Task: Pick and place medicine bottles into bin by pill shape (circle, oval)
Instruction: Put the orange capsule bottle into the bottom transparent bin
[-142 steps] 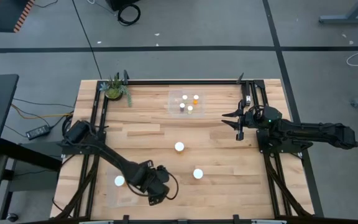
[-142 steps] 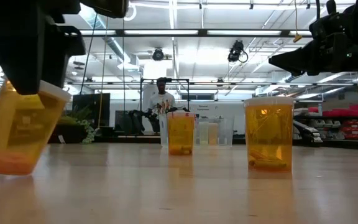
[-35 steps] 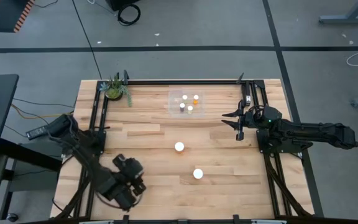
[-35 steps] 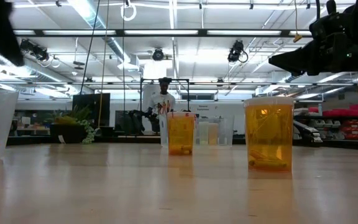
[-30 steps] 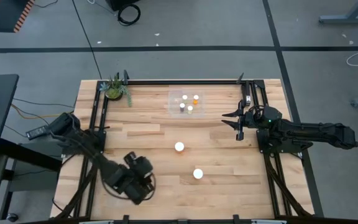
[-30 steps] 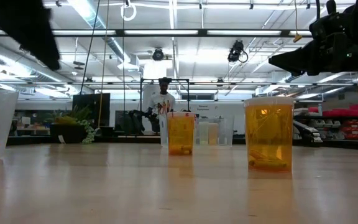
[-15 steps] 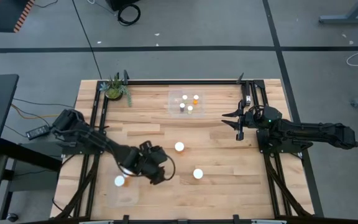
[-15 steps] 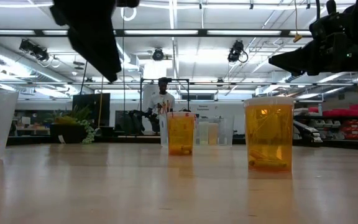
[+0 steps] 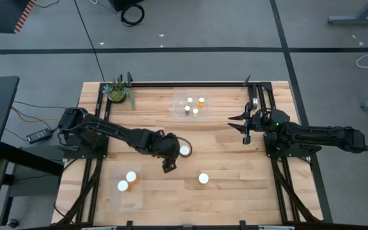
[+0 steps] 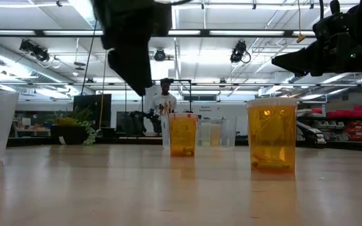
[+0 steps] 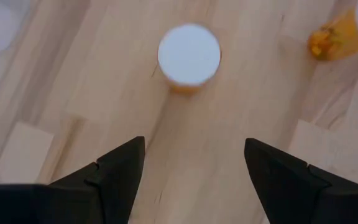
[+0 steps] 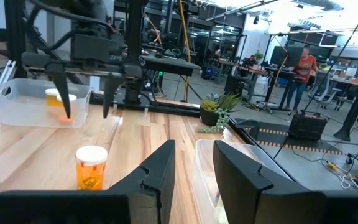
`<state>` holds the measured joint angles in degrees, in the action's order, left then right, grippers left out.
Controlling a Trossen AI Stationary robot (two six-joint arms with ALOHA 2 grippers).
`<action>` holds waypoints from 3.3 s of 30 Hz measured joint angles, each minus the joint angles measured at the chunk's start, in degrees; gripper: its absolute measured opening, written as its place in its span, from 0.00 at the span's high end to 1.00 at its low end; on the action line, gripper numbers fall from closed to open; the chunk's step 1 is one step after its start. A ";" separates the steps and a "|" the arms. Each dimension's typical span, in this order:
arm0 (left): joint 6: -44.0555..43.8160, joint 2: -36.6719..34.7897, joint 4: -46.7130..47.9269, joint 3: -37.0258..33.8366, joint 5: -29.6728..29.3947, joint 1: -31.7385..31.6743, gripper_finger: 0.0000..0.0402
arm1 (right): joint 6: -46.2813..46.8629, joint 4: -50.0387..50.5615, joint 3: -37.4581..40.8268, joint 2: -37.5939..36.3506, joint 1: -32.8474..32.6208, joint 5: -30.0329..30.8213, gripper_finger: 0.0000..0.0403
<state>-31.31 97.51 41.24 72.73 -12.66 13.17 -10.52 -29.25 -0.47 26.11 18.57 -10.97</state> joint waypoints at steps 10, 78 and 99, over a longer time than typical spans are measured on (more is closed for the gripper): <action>5.89 3.69 -5.18 0.00 10.15 -7.24 0.29 | 0.00 -0.03 0.00 0.00 0.00 -0.01 0.71; 26.04 14.62 -30.15 -0.02 8.82 -5.53 0.38 | 0.00 0.43 0.00 0.11 0.00 -0.01 0.71; 21.05 13.34 -16.34 5.54 9.75 -1.58 0.46 | 0.00 0.43 0.00 0.09 0.00 -0.01 0.71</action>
<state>-10.26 110.85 24.90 78.27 -2.91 11.59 -10.52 -28.82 -0.47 26.20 18.57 -10.98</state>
